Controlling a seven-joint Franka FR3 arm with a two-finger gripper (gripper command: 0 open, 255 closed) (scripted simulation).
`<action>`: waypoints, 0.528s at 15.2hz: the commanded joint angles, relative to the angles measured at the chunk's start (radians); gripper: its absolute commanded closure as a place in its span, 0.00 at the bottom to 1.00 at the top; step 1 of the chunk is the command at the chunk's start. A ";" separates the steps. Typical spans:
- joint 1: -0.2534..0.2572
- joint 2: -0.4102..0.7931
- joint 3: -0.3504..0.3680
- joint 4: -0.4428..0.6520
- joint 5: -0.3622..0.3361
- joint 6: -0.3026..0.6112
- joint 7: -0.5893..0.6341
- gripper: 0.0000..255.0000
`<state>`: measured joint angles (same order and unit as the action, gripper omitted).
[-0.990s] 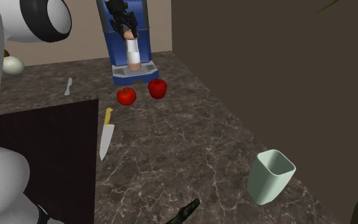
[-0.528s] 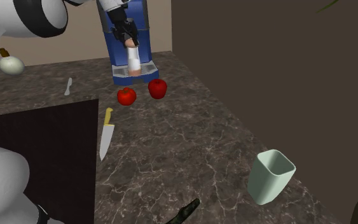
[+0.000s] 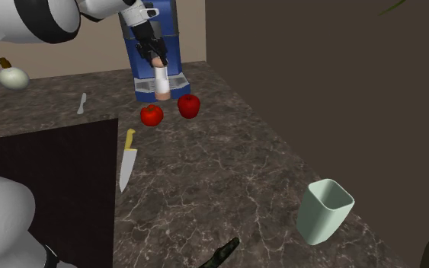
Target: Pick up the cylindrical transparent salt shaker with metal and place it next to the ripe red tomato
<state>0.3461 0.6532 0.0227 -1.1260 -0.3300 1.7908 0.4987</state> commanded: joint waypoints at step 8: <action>-0.004 0.005 -0.001 -0.087 -0.007 0.089 0.027 1.00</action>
<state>0.3430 0.6583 0.0217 -1.2099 -0.3372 1.8760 0.5248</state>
